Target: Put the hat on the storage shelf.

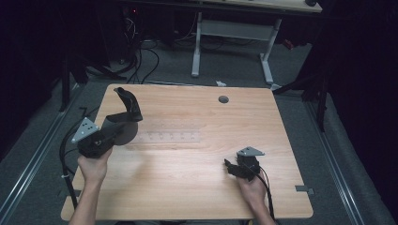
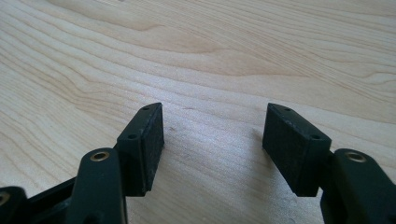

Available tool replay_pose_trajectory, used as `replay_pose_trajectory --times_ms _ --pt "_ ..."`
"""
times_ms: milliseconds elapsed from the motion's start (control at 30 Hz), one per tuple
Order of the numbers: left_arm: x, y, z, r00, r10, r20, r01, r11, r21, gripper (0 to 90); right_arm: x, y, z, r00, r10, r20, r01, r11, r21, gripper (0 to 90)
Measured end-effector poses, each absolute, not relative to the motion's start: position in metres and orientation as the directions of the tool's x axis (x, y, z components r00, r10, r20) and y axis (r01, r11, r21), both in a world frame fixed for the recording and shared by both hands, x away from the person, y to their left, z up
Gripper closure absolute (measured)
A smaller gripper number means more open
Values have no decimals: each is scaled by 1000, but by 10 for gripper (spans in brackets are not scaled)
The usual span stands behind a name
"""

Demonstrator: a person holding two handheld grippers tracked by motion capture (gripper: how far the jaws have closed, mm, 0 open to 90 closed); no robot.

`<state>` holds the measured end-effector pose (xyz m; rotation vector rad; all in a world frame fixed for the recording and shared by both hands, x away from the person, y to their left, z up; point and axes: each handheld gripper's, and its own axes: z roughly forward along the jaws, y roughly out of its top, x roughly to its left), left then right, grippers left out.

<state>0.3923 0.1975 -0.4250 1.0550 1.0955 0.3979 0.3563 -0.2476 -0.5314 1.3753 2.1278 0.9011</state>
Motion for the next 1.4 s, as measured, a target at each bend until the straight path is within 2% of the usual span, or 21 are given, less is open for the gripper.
replay_pose_trajectory --times_ms 800,1400 --pt "421 203 -439 384 788 -481 193 441 877 859 356 -247 -531 -402 916 -20 623 289 727 385" --pt "428 199 -446 382 804 -455 185 416 890 858 355 -247 -531 -409 912 -21 621 295 726 383"
